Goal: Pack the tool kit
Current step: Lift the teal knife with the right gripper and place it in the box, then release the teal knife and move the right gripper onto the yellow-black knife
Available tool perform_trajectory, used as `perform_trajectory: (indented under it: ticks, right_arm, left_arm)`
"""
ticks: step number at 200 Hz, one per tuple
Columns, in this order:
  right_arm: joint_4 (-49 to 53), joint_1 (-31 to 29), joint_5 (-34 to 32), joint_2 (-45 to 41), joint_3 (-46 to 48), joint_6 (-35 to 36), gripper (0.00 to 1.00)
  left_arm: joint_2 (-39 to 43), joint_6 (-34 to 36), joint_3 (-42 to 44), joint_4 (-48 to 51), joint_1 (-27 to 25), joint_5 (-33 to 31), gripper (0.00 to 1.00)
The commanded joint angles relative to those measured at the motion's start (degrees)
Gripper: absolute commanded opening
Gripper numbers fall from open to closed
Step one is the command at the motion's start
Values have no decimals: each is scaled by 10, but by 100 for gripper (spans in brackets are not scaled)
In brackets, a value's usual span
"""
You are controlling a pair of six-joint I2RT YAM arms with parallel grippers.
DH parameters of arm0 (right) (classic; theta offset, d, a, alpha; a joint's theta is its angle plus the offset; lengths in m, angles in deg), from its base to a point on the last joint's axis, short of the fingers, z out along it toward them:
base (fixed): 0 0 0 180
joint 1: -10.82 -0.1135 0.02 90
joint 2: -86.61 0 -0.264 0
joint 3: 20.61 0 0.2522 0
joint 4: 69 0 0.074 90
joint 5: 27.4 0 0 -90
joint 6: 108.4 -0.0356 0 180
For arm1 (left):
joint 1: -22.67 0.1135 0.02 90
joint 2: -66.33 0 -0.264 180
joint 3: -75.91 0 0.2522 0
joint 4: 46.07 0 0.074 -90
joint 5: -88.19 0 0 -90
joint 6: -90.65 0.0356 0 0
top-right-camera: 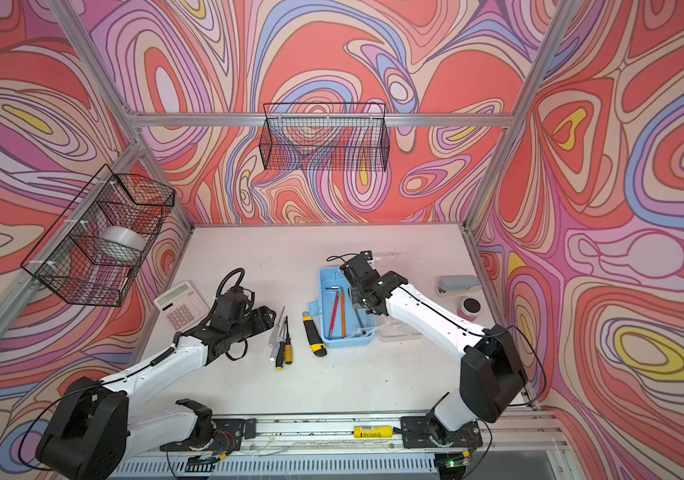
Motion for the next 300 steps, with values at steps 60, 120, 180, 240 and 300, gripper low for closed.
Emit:
perform_trajectory:
  ticks: [60,120,180,240,300]
  right_arm:
    - [-9,2,-85,77,-12,-10,26]
    - [13,1,-78,59,-46,-8,48]
    - [36,-50,-25,9,-107,-10,47]
    - [82,-182,-62,82,-209,-28,46]
    - [34,-230,20,166,-211,-63,50]
  left_arm:
    - [27,-6,0,0,3,0,78]
    - [20,-5,0,-3,3,3,80]
    - [31,-5,-1,5,3,-12,81]
    - [71,-6,-2,47,4,-39,82]
    - [146,-31,43,64,55,-22,84]
